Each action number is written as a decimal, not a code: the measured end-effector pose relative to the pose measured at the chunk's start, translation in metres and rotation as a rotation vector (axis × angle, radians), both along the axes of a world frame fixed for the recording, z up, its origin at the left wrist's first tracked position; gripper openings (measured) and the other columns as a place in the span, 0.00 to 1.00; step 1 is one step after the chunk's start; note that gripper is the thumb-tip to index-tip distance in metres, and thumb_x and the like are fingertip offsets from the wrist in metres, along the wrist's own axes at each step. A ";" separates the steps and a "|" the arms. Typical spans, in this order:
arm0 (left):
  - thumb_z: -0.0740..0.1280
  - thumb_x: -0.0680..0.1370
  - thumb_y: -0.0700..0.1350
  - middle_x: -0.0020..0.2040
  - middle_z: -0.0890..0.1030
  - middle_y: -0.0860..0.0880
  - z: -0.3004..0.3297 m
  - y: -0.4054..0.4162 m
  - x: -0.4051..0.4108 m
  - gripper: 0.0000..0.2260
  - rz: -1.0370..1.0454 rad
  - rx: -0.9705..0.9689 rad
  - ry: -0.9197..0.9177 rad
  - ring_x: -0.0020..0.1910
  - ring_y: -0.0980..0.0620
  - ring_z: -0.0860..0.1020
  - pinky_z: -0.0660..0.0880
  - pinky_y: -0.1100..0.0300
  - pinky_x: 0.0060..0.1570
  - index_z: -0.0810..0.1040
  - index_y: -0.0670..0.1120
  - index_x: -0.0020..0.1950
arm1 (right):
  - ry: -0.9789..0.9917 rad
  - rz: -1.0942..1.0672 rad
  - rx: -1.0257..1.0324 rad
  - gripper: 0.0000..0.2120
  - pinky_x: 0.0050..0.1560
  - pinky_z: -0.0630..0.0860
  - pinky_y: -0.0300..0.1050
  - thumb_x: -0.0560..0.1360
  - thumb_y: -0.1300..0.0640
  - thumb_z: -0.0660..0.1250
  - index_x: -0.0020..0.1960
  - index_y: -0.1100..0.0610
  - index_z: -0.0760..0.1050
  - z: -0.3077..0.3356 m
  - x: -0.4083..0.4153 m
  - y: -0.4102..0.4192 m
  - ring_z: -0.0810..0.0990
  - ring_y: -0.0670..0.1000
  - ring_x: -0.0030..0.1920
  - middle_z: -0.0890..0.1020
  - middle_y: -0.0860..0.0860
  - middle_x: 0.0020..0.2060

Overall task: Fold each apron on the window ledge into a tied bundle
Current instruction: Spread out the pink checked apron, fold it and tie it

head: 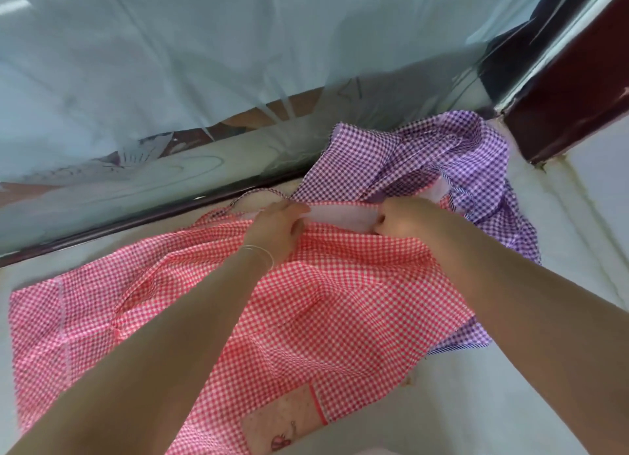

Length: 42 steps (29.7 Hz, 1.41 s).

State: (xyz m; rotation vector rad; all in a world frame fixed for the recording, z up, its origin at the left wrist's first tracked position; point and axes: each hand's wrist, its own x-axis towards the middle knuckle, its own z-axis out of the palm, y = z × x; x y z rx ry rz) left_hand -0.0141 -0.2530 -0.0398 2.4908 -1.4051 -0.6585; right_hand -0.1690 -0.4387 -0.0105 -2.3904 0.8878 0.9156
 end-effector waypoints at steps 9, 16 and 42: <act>0.63 0.79 0.53 0.61 0.78 0.52 0.003 -0.030 0.022 0.12 -0.105 0.386 0.102 0.59 0.50 0.75 0.69 0.57 0.60 0.77 0.56 0.61 | 0.231 0.293 0.137 0.30 0.51 0.73 0.44 0.72 0.33 0.66 0.59 0.57 0.76 0.027 0.019 -0.043 0.76 0.50 0.48 0.77 0.46 0.48; 0.62 0.78 0.59 0.42 0.79 0.55 -0.002 -0.033 0.028 0.10 -0.029 0.294 0.087 0.44 0.54 0.76 0.71 0.57 0.51 0.78 0.56 0.44 | -0.346 0.083 -0.279 0.14 0.53 0.71 0.50 0.78 0.46 0.63 0.48 0.55 0.81 0.006 0.001 -0.037 0.76 0.54 0.51 0.79 0.51 0.48; 0.63 0.80 0.45 0.47 0.76 0.51 -0.001 -0.124 -0.038 0.02 -0.106 0.170 0.323 0.50 0.50 0.74 0.68 0.57 0.54 0.75 0.48 0.50 | -0.681 -0.526 0.315 0.25 0.62 0.63 0.41 0.80 0.51 0.61 0.75 0.51 0.60 0.008 -0.141 -0.003 0.69 0.45 0.60 0.71 0.43 0.61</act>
